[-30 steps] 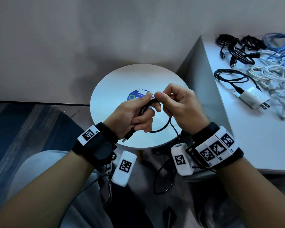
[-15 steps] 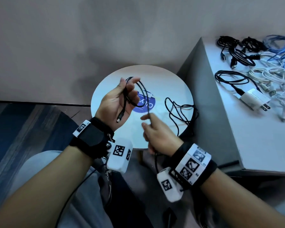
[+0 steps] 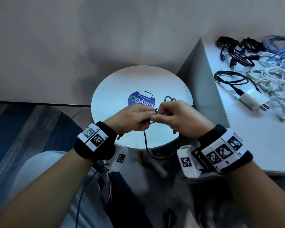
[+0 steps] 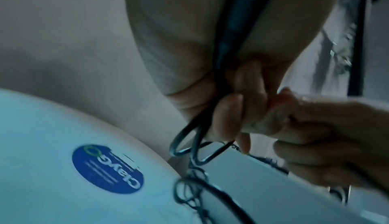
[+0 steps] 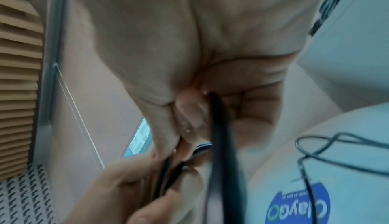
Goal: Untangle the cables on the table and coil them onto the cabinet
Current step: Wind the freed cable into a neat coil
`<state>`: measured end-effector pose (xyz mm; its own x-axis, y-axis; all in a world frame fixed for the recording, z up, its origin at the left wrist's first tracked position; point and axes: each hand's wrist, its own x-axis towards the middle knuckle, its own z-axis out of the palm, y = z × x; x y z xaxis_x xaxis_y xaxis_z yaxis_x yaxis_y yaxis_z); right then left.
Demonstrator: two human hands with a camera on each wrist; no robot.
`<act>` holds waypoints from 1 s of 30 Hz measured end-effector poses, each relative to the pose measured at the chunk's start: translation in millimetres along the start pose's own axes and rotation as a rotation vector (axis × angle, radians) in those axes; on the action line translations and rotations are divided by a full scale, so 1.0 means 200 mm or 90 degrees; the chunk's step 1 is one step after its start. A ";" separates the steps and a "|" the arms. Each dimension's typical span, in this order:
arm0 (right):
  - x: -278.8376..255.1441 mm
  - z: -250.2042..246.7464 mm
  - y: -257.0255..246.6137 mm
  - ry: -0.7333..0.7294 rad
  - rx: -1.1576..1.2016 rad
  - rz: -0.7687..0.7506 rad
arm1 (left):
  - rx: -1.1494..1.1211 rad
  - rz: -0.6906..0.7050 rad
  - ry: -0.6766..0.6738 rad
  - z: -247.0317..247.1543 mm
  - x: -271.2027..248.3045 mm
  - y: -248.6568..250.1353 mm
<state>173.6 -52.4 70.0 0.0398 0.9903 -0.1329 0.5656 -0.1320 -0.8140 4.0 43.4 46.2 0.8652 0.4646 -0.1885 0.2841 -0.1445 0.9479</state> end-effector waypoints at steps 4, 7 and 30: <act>0.00 -0.04 -0.01 0.078 0.022 -0.066 | -0.135 0.026 -0.005 -0.01 0.01 0.04; 0.00 -0.04 -0.02 0.077 0.006 -0.100 | -0.174 0.013 -0.002 -0.04 0.01 0.04; 0.06 0.15 0.03 0.142 0.675 0.130 | -0.757 0.086 0.020 -0.04 -0.03 0.05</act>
<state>152.7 -42.7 46.5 0.2609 0.9171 -0.3013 -0.4574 -0.1574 -0.8752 -0.7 46.0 58.9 0.8435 0.5314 -0.0778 -0.3831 0.6969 0.6063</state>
